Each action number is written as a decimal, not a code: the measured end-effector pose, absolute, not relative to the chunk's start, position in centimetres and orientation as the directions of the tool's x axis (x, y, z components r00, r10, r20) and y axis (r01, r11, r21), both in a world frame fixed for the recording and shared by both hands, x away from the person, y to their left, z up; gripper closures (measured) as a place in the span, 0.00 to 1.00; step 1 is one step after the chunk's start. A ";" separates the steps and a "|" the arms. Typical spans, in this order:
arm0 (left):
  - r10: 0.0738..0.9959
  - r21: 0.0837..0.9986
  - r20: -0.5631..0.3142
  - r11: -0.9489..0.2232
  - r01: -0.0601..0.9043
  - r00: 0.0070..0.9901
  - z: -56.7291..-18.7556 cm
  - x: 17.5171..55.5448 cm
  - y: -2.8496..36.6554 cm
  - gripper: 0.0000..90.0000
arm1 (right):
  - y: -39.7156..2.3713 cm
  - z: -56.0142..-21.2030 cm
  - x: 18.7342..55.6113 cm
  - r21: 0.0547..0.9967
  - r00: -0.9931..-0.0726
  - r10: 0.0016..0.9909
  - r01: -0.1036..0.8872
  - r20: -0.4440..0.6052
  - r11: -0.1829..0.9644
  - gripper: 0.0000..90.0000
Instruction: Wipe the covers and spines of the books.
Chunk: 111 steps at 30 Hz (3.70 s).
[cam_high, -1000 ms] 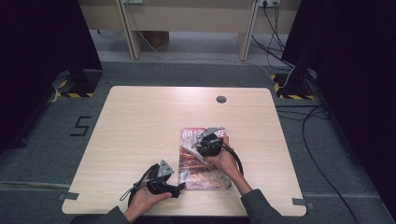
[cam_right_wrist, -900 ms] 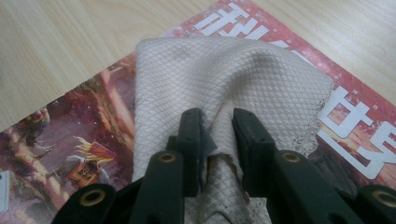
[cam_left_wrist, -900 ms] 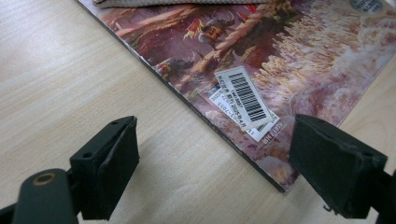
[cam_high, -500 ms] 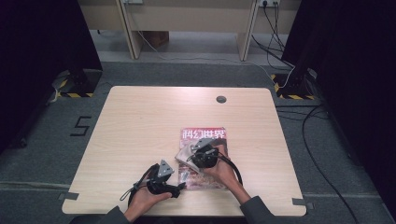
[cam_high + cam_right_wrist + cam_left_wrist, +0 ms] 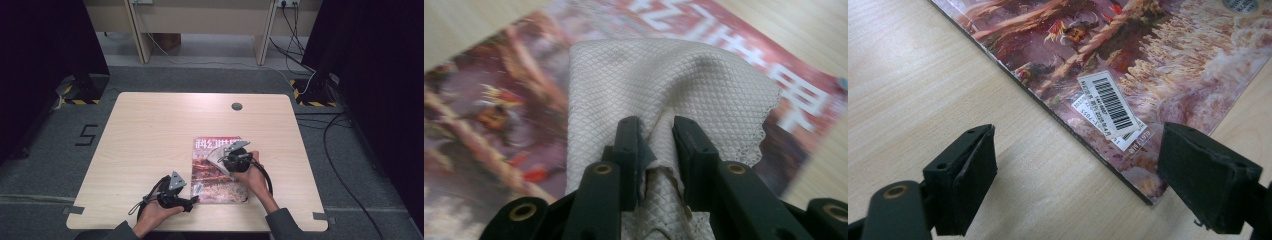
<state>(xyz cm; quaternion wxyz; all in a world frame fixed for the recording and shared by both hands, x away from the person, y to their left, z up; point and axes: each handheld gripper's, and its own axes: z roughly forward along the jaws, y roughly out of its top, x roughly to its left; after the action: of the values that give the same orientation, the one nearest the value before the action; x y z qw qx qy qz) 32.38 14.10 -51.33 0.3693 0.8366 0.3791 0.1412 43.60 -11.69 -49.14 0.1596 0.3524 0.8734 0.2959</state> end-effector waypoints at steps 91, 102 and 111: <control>0.773 0.757 -0.070 -0.370 0.538 0.630 -50.6 32.7 15.5 0.19 | -15.1 -49.2 34.3 0.632 -0.734 0.679 0.511 -0.032 0.582 0.82; 0.732 0.744 -0.020 -0.444 0.499 0.681 -51.4 32.3 13.7 0.17 | -14.3 -49.0 36.9 0.620 -0.728 0.684 0.518 -0.041 0.589 0.82; 0.733 0.741 -0.023 -0.444 0.503 0.680 -51.4 32.3 13.7 0.17 | -14.0 -49.1 42.6 0.625 -0.670 0.741 0.566 -0.030 0.537 0.82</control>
<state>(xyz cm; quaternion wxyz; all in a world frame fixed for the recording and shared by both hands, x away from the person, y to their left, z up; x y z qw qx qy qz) 32.29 13.68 -51.42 0.3759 0.8360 0.3696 0.1526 42.63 -13.99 -49.06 0.1475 0.3782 0.8642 0.2973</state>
